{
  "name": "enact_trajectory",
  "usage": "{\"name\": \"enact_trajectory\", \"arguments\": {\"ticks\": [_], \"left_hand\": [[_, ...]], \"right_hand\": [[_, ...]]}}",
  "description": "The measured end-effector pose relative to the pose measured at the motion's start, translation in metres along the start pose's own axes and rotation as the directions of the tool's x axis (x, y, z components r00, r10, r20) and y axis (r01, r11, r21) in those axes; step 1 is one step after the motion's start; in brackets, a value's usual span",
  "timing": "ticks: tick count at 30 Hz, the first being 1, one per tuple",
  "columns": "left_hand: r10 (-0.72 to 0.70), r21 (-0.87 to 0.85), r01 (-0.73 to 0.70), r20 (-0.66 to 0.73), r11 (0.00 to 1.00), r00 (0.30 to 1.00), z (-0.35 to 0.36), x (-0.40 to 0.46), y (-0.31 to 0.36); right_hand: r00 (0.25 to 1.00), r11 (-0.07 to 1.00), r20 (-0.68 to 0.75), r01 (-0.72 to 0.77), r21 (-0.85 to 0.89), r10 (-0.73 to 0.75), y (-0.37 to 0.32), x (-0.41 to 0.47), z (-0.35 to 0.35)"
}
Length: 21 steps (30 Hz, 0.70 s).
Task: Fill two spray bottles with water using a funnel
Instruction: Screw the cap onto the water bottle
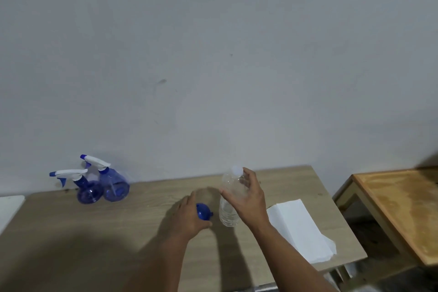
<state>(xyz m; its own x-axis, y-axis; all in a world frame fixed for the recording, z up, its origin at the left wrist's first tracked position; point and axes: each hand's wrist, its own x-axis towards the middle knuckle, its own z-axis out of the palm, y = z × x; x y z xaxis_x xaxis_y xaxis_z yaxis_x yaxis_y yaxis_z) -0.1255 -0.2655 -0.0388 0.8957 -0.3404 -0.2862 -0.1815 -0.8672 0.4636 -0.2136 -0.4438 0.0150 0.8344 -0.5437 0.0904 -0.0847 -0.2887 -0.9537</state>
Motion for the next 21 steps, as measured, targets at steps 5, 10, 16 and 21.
{"name": "enact_trajectory", "arguments": {"ticks": [5,10,16,21], "left_hand": [[-0.025,0.029,0.023,0.057,0.999,0.998,0.025,0.021,-0.035],[0.000,0.112,-0.001,0.008,0.994,1.000,0.045,0.034,-0.048],[0.148,0.122,-0.139,-0.069,0.983,0.987,0.057,0.043,-0.057],[0.163,0.066,-0.157,-0.108,0.985,0.981,0.057,0.047,-0.055]], "right_hand": [[0.998,0.998,0.043,-0.051,-0.045,0.053,0.031,0.005,0.008],[0.993,0.993,0.042,-0.104,-0.049,0.106,0.056,0.002,0.015],[0.993,0.993,-0.006,-0.117,-0.016,0.117,0.059,0.002,0.021],[0.994,0.995,-0.036,-0.104,0.015,0.104,0.058,0.008,0.027]]}}
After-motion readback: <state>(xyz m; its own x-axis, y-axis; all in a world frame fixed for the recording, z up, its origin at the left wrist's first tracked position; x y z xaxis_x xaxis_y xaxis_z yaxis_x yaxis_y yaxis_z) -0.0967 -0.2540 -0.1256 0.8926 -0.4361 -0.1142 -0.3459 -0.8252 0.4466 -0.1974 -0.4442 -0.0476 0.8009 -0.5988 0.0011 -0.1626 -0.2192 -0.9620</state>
